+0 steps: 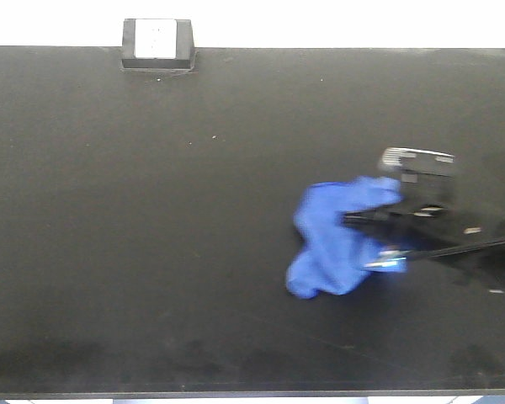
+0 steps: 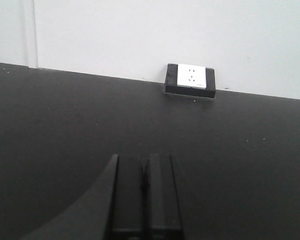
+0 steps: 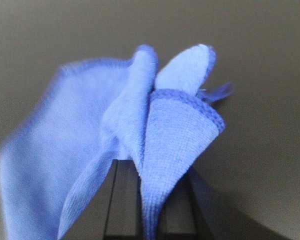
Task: Wipe right workspace with blue cloth
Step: 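Press the cloth down and drag it across the countertop with the right gripper, then open the right gripper, release the cloth, and lift away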
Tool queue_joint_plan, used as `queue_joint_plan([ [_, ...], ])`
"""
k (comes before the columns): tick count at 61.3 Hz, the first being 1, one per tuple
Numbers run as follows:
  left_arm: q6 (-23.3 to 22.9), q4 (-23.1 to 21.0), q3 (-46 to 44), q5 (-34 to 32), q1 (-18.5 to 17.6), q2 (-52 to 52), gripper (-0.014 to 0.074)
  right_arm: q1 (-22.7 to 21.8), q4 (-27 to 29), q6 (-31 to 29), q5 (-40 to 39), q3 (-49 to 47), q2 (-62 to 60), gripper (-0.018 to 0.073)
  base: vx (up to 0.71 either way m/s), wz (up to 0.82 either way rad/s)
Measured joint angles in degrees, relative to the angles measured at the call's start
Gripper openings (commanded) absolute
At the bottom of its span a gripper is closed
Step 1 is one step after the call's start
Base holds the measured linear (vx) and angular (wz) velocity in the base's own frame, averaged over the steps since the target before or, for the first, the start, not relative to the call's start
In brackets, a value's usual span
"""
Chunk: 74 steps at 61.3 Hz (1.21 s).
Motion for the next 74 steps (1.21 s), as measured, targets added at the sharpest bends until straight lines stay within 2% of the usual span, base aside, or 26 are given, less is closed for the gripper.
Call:
queue_joint_plan([
  [6, 0.0, 0.0, 0.0, 0.0, 0.0, 0.0, -0.0006, 3.6, 0.0, 0.0, -3.2, -0.5, 0.1, 0.0032, 0.0, 0.0],
  [14, 0.0, 0.0, 0.0, 0.0, 0.0, 0.0, -0.0006, 4.0, 0.0, -0.9, -4.2, -0.5, -0.2, 0.0096, 0.0, 0.0],
  [21, 0.0, 0.0, 0.0, 0.0, 0.0, 0.0, -0.0006, 4.0, 0.1, -2.0, -4.5, -0.5, -0.2, 0.0193, 0.0, 0.0],
  [23, 0.0, 0.0, 0.0, 0.0, 0.0, 0.0, -0.0006, 4.0, 0.1, -2.1, -4.5, -0.5, -0.2, 0.0235, 0.0, 0.0],
  [24, 0.0, 0.0, 0.0, 0.0, 0.0, 0.0, -0.0006, 4.0, 0.1, -2.5, -4.5, -0.5, -0.2, 0.0445, 0.0, 0.0],
  [31, 0.0, 0.0, 0.0, 0.0, 0.0, 0.0, -0.0006, 4.0, 0.2, -2.5, -3.6, -0.5, -1.2, 0.0523, 0.0, 0.0],
  [37, 0.0, 0.0, 0.0, 0.0, 0.0, 0.0, -0.0006, 4.0, 0.2, -3.3, -1.6, -0.5, -4.5, 0.0542, 0.0, 0.0],
  [44, 0.0, 0.0, 0.0, 0.0, 0.0, 0.0, -0.0006, 4.0, 0.0, -7.4, 1.5, -0.5, -11.5, 0.0541, 0.0, 0.0],
  [53, 0.0, 0.0, 0.0, 0.0, 0.0, 0.0, -0.0006, 4.0, -0.3, -11.0, 9.3, -0.5, -23.1, 0.0541, 0.0, 0.0],
  [63, 0.0, 0.0, 0.0, 0.0, 0.0, 0.0, -0.0006, 4.0, -0.7, -11.8, 18.2, -0.5, -34.8, 0.0541, 0.0, 0.0],
  [74, 0.0, 0.0, 0.0, 0.0, 0.0, 0.0, -0.0006, 4.0, -1.4, -11.9, 22.2, -0.4, -42.8, 0.0534, 0.0, 0.0],
])
